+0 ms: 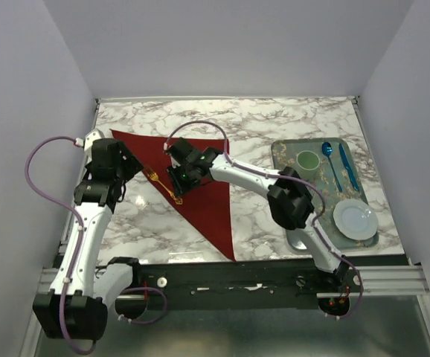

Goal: Fold the napkin, place the utensils inside, and roll it up
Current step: Place the utensil onto the napkin, then fold the napkin

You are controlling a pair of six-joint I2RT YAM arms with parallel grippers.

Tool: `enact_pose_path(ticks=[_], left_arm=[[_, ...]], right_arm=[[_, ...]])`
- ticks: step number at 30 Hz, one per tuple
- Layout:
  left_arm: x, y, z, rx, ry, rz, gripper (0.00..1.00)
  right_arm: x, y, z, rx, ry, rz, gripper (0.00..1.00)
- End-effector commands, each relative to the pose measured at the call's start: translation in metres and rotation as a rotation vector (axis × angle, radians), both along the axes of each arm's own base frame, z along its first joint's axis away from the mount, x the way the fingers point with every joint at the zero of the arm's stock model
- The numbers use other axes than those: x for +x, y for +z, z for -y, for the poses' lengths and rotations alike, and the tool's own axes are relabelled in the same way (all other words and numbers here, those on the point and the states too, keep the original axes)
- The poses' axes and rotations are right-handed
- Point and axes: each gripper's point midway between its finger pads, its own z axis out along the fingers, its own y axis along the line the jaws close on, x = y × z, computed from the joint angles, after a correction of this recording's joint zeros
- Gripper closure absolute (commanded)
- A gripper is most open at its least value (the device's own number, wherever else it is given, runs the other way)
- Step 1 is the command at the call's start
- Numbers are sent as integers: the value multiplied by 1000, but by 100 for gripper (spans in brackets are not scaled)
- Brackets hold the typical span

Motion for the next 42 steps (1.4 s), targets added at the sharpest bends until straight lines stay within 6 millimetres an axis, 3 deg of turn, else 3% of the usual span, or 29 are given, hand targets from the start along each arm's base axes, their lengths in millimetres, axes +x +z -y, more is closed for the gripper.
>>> enact_pose_path(ticks=[1, 5, 7, 8, 11, 15, 22, 42], left_arm=[[16, -55, -15, -156, 102, -147, 30], [41, -100, -19, -167, 122, -259, 72], [55, -119, -24, -147, 134, -312, 80], [59, -124, -29, -126, 148, -322, 84], [79, -132, -33, -95, 148, -335, 94], [91, -143, -40, -58, 165, -376, 95], [109, -157, -36, -72, 151, -388, 100], [120, -176, -17, -95, 111, -426, 100]], right_arm=[[-1, 92, 28, 154, -57, 25, 52], [-10, 114, 64, 198, -86, 46, 51], [-13, 133, 75, 245, -91, 89, 50], [-18, 122, 84, 223, -94, 79, 50], [-24, 116, 101, 218, -100, 82, 50], [-27, 107, 116, 217, -125, 74, 50], [-34, 95, 123, 223, -138, 50, 50], [-33, 104, 128, 247, -153, 73, 50]])
